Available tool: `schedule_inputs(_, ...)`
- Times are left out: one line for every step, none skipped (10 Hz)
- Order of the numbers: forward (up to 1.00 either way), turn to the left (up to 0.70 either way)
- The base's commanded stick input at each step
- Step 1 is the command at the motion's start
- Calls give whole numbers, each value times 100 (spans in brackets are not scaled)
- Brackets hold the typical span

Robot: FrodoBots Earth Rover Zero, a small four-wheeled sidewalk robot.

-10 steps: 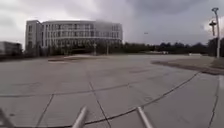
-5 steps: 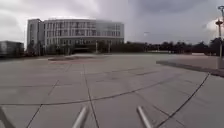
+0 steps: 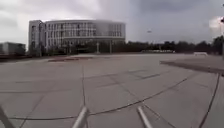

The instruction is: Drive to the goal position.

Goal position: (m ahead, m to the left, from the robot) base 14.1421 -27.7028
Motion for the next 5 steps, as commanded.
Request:
schedule_inputs(70, 0)
schedule_inputs(70, 0)
schedule_inputs(70, 0)
schedule_inputs(70, 0)
schedule_inputs(70, 0)
